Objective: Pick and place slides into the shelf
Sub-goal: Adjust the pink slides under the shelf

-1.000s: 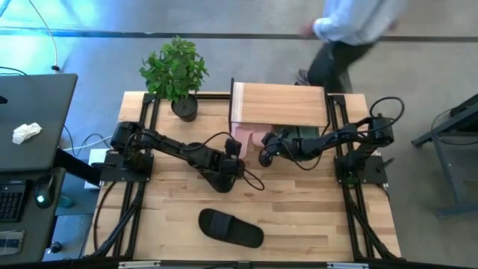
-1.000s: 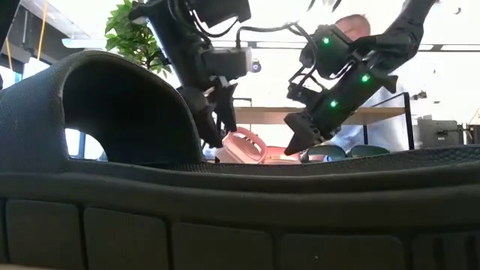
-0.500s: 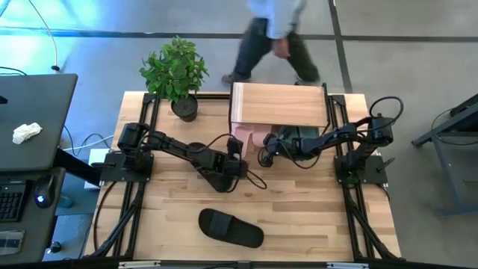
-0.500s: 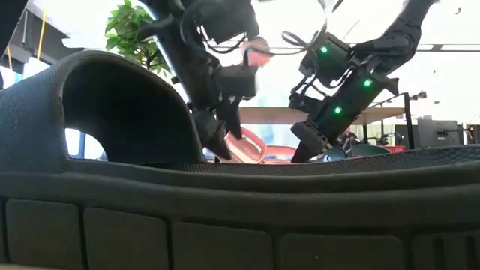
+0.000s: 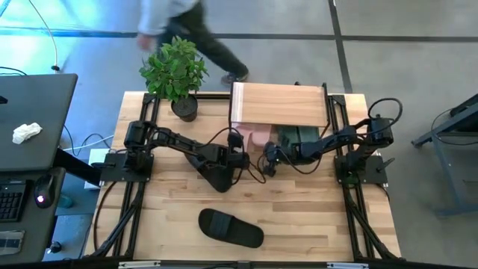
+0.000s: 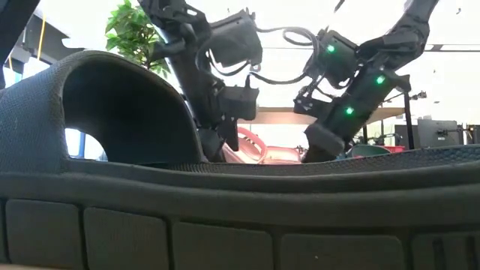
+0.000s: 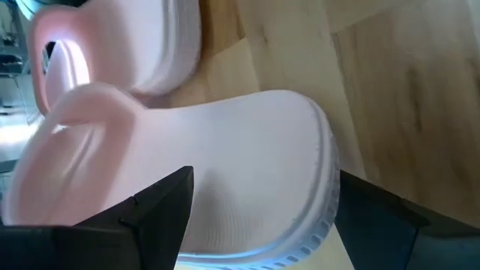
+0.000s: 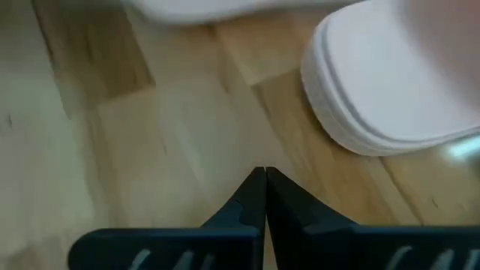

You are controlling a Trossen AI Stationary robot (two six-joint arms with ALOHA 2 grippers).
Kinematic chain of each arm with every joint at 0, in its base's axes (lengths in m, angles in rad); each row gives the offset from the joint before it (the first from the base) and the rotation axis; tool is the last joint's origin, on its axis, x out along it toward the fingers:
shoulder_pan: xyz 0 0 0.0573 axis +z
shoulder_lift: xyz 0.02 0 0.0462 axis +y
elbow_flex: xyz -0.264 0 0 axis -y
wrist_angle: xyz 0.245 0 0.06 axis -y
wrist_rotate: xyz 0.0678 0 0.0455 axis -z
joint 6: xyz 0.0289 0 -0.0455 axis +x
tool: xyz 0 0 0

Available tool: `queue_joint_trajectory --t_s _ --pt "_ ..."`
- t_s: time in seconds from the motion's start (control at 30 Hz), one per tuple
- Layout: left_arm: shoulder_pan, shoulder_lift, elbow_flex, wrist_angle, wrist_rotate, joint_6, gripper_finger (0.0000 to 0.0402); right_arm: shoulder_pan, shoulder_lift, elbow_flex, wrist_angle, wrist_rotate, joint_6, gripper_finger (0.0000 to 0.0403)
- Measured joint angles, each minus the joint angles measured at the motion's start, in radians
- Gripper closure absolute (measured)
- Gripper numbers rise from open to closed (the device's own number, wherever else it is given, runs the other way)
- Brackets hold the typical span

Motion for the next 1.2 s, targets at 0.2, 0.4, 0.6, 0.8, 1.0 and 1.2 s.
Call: queue_joint_trajectory --t_s 0.2,0.4,0.6,0.8,1.0,1.2 --pt "0.01 0.0 0.0 0.044 -0.011 0.06 0.0117 0.019 -0.003 0.002 -0.002 0.051 0.01 0.0403" --pt "0.01 0.0 0.0 0.052 -0.011 0.062 0.0117 0.063 -0.047 0.002 0.007 0.17 -0.044 0.0403" --pt "0.008 0.0 0.0 0.051 0.003 0.061 0.0117 0.052 -0.079 0.002 0.04 0.167 -0.138 0.0402" --pt "-0.001 0.0 0.0 0.047 0.007 0.062 0.0117 0.022 -0.079 0.002 0.032 0.061 -0.29 0.0396" --pt "-0.001 0.0 0.0 0.047 0.009 0.062 0.0117 0.033 -0.079 0.002 0.034 0.125 -0.406 0.0321" --pt "-0.001 0.0 0.0 0.047 0.012 0.062 0.0117 0.034 -0.079 0.003 0.041 0.197 -0.454 0.0227"
